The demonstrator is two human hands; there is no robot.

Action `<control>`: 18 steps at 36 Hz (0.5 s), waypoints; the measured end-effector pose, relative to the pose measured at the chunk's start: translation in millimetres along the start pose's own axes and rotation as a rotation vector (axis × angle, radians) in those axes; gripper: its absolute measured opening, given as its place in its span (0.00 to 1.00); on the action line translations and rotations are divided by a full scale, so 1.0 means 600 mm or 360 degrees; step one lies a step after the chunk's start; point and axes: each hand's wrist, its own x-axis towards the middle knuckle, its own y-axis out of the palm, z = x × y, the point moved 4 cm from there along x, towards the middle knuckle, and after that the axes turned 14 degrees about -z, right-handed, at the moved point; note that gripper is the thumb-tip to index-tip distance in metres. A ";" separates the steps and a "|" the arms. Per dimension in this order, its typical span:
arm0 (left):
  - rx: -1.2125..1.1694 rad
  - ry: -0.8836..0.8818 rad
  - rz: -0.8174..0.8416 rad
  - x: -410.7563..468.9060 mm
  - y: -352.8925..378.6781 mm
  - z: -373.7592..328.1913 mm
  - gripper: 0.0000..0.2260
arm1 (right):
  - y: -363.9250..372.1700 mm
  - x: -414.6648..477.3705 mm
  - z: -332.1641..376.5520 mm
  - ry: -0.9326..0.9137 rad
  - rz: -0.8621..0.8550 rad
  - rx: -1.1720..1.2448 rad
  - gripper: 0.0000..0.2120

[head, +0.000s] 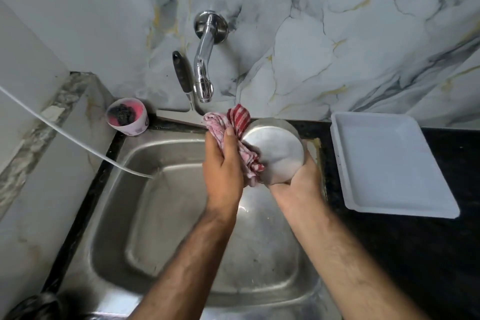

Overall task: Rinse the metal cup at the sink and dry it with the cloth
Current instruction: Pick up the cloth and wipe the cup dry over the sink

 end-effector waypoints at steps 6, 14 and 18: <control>-0.0047 -0.0145 0.0212 0.041 0.005 -0.002 0.19 | -0.010 0.006 0.000 -0.0153 0.0067 -0.0432 0.23; 0.0156 -0.0059 0.0632 0.081 0.034 -0.044 0.14 | 0.048 -0.018 0.042 -0.0560 0.0374 -0.0726 0.18; -0.0273 -0.0323 0.0319 0.060 0.029 -0.034 0.18 | 0.059 -0.014 0.031 -0.0198 0.0217 -0.0177 0.28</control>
